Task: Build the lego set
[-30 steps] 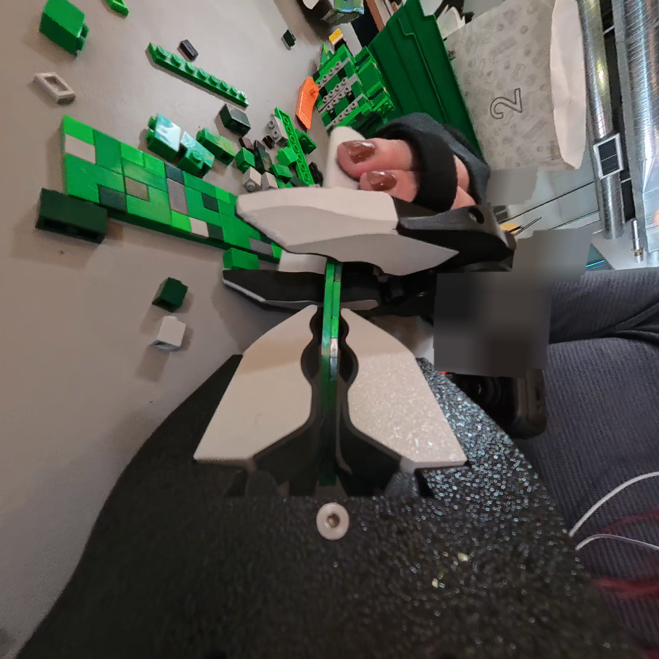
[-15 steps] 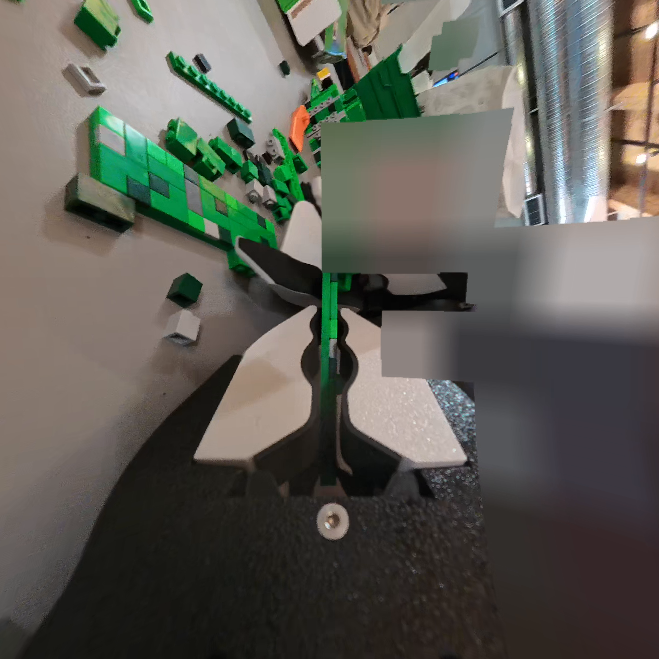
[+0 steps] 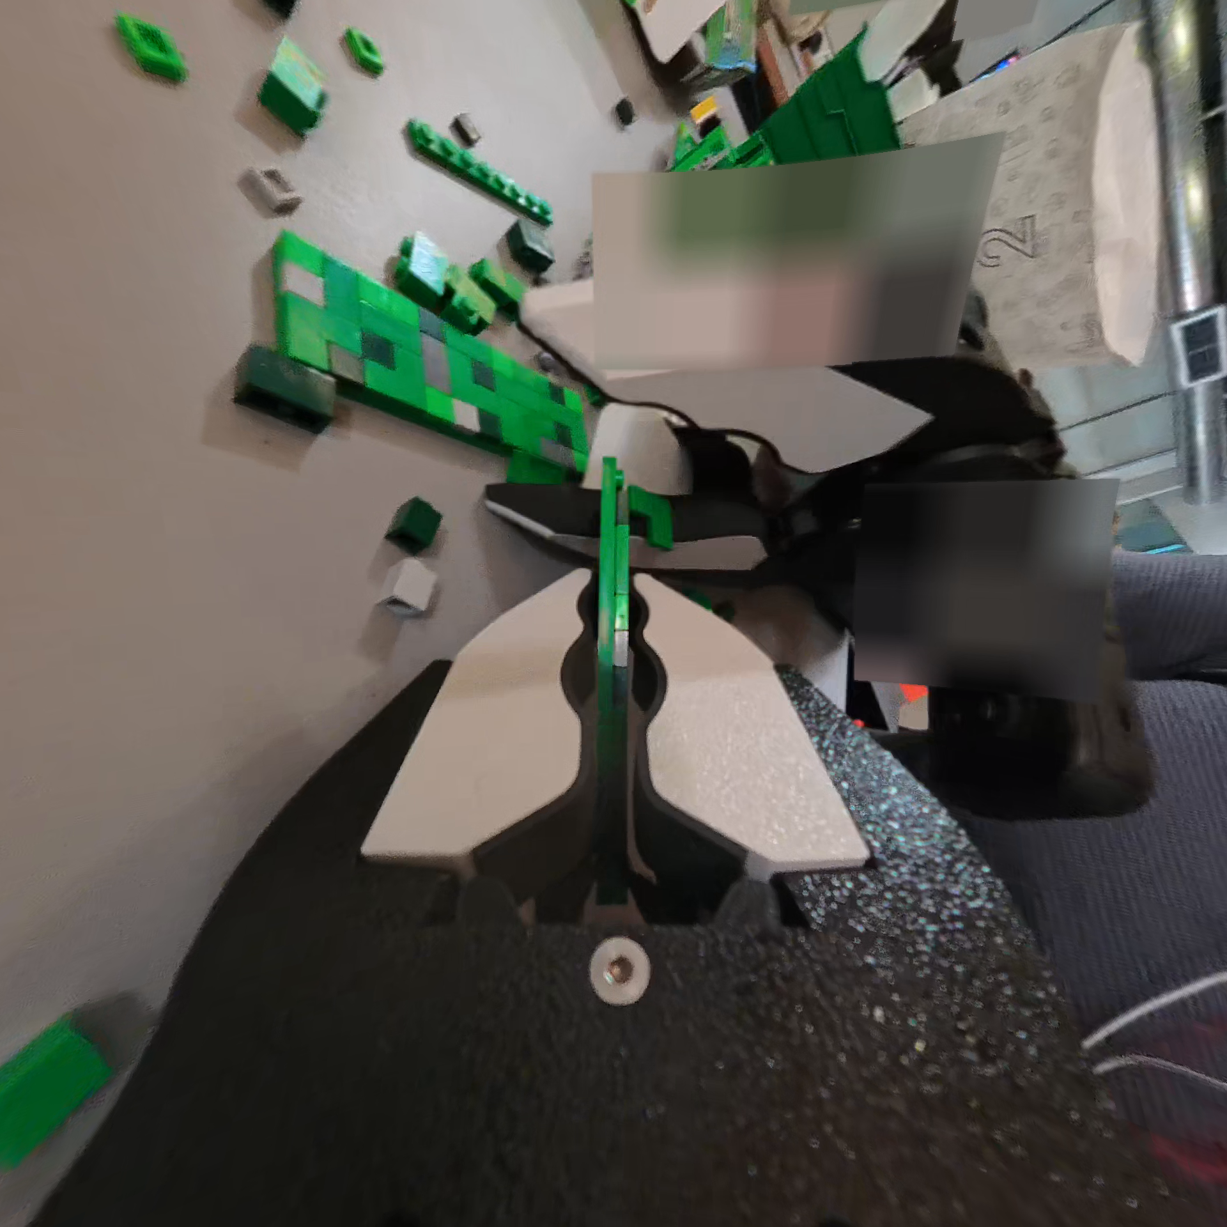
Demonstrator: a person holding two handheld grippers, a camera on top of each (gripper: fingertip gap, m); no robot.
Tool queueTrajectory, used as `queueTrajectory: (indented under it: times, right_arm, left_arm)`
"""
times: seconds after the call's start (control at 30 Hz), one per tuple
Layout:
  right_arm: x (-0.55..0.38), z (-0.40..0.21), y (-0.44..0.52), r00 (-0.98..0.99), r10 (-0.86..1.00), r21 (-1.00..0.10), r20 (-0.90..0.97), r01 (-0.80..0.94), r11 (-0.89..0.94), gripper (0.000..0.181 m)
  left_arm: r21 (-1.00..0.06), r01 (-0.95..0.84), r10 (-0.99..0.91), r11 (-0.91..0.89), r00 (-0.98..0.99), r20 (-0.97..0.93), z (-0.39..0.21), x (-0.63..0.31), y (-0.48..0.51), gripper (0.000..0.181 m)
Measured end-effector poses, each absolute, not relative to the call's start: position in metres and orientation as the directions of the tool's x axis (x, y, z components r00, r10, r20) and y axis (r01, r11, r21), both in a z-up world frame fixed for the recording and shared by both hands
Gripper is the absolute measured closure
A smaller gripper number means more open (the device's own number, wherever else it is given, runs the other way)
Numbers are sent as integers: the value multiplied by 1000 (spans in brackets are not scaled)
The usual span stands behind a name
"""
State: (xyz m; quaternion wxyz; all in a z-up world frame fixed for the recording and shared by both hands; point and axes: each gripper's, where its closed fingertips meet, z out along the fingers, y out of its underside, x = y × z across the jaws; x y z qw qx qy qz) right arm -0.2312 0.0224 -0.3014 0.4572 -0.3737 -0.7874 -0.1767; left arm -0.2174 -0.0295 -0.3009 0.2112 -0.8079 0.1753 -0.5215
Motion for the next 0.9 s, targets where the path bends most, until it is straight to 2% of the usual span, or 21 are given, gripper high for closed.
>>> queueTrajectory:
  times: [0.27, 0.4, 0.53, 0.6, 0.7, 0.77, 0.83, 0.9]
  right_arm:
    - [-236, -305, 11, -387, 441, -37, 810, 716, 697, 136]
    - [-242, -303, 7, -417, 421, -20, 805, 691, 723, 132]
    - [-232, -301, 21, -404, 458, -1, 792, 749, 663, 124]
    - [-226, -302, 23, -325, 605, -114, 727, 811, 573, 121]
    - [-222, -304, 19, -93, 863, -361, 497, 882, 303, 118]
    - [-223, -300, 14, -13, 928, -468, 371, 861, 199, 116]
    - [-226, -293, 12, -22, 924, -510, 381, 829, 231, 115]
    - [-229, -289, 12, -55, 883, -490, 467, 814, 310, 112]
  left_arm:
    - [-529, -82, -513, -844, 408, 755, -301, -217, -31, 176]
    - [-545, -88, -526, -834, 424, 737, -300, -218, -30, 176]
    - [-585, -69, -540, -808, 486, 688, -297, -230, -22, 176]
    - [-606, -37, -540, -794, 499, 677, -292, -236, -17, 175]
    - [-628, -1, -540, -778, 512, 668, -288, -242, -12, 175]
    - [-644, 35, -541, -764, 510, 669, -285, -243, -8, 176]
    - [-654, 74, -545, -753, 486, 683, -279, -244, -5, 175]
    - [-651, 86, -549, -754, 460, 697, -276, -243, -6, 176]
